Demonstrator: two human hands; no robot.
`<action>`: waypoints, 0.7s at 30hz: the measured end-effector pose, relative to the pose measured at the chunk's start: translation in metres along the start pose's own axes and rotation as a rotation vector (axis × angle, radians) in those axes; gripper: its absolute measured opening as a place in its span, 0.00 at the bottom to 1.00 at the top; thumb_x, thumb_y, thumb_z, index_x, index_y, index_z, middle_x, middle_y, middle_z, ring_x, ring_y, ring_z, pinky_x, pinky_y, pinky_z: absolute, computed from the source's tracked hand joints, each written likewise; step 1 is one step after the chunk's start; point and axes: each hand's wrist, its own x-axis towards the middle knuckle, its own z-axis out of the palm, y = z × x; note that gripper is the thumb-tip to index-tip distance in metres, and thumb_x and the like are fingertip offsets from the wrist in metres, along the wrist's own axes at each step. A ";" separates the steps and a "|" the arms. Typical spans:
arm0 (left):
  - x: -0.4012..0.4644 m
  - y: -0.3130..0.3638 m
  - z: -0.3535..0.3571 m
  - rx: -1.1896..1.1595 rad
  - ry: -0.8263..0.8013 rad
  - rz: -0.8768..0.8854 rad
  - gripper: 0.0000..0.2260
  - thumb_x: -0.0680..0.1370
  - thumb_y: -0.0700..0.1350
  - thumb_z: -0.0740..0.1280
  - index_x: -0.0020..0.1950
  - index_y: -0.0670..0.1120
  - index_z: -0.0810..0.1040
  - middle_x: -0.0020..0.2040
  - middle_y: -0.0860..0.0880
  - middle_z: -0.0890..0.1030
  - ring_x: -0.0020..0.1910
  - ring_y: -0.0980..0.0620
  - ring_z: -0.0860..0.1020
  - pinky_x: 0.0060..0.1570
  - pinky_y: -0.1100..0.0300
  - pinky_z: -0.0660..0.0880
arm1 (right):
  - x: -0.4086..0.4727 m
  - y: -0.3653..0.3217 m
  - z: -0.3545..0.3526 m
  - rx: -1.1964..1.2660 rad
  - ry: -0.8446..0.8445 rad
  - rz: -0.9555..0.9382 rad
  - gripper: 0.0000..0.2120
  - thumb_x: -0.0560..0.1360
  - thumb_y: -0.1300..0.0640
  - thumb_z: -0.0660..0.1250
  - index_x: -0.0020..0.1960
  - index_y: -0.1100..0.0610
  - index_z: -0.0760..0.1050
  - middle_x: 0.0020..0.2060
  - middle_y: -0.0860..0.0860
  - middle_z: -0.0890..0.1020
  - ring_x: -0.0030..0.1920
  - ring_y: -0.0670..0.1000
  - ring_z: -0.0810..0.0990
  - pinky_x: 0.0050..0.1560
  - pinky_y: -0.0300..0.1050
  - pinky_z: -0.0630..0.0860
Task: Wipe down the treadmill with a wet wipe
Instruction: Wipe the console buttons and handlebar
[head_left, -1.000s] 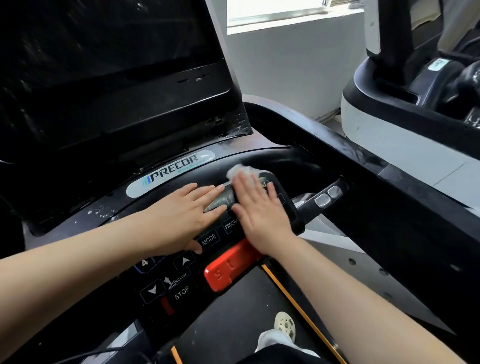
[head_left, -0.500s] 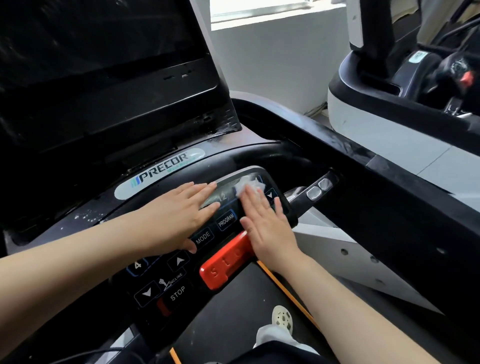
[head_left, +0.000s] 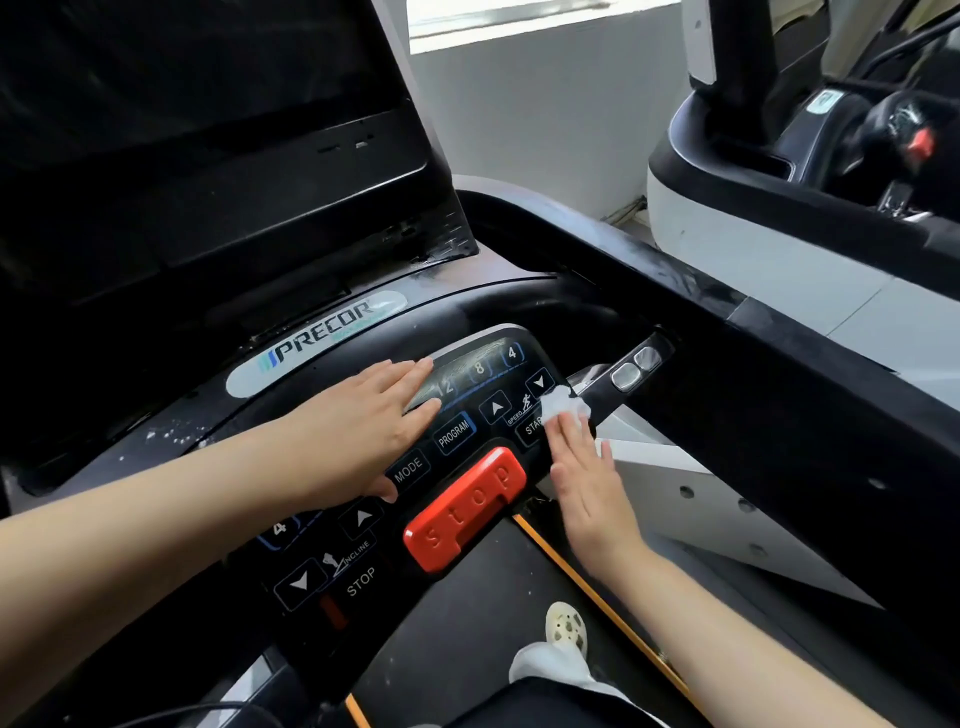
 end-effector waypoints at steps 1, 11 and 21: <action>0.000 -0.001 0.000 0.001 0.012 0.005 0.44 0.73 0.63 0.65 0.77 0.43 0.47 0.76 0.35 0.41 0.76 0.42 0.45 0.74 0.53 0.42 | -0.010 -0.003 0.008 0.036 -0.007 0.007 0.33 0.74 0.31 0.30 0.73 0.45 0.45 0.73 0.40 0.46 0.75 0.41 0.41 0.69 0.32 0.31; -0.001 0.000 -0.007 0.091 0.105 0.014 0.47 0.65 0.65 0.72 0.75 0.40 0.60 0.73 0.30 0.54 0.73 0.37 0.58 0.72 0.51 0.55 | 0.004 -0.018 0.024 0.150 0.072 0.220 0.33 0.71 0.31 0.34 0.70 0.46 0.32 0.69 0.38 0.31 0.69 0.37 0.26 0.69 0.32 0.31; 0.001 0.002 0.003 0.039 0.001 -0.006 0.43 0.74 0.63 0.63 0.77 0.43 0.44 0.76 0.35 0.40 0.76 0.42 0.43 0.73 0.54 0.41 | 0.034 -0.031 0.020 0.474 0.236 0.467 0.23 0.84 0.55 0.44 0.75 0.52 0.37 0.75 0.51 0.35 0.72 0.45 0.30 0.71 0.41 0.33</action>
